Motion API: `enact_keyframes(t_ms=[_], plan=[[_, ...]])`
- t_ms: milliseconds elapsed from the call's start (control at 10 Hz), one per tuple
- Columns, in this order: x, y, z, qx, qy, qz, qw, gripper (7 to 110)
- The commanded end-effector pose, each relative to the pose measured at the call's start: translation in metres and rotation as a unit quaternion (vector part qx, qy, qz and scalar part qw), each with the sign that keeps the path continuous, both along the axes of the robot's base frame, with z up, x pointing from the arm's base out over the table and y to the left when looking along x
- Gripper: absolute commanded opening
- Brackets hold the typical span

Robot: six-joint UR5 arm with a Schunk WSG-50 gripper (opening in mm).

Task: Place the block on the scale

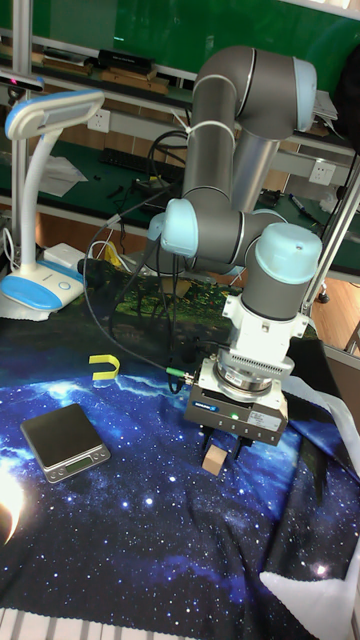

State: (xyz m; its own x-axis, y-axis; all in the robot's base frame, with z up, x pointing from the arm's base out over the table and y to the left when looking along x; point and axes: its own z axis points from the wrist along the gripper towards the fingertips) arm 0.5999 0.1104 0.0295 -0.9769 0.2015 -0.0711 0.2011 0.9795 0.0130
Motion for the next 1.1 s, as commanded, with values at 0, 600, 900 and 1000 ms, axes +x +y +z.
enact_keyframes(t_ms=[0,600,900,1000], plan=[[0.002,-0.003,-0.002,0.006,0.001,-0.019,0.9998,44],[0.008,0.002,-0.018,0.021,-0.006,-0.033,0.9992,44],[0.008,-0.006,-0.019,0.01,-0.005,-0.029,0.9995,44],[0.008,-0.006,-0.018,0.011,-0.005,-0.03,0.9995,44]])
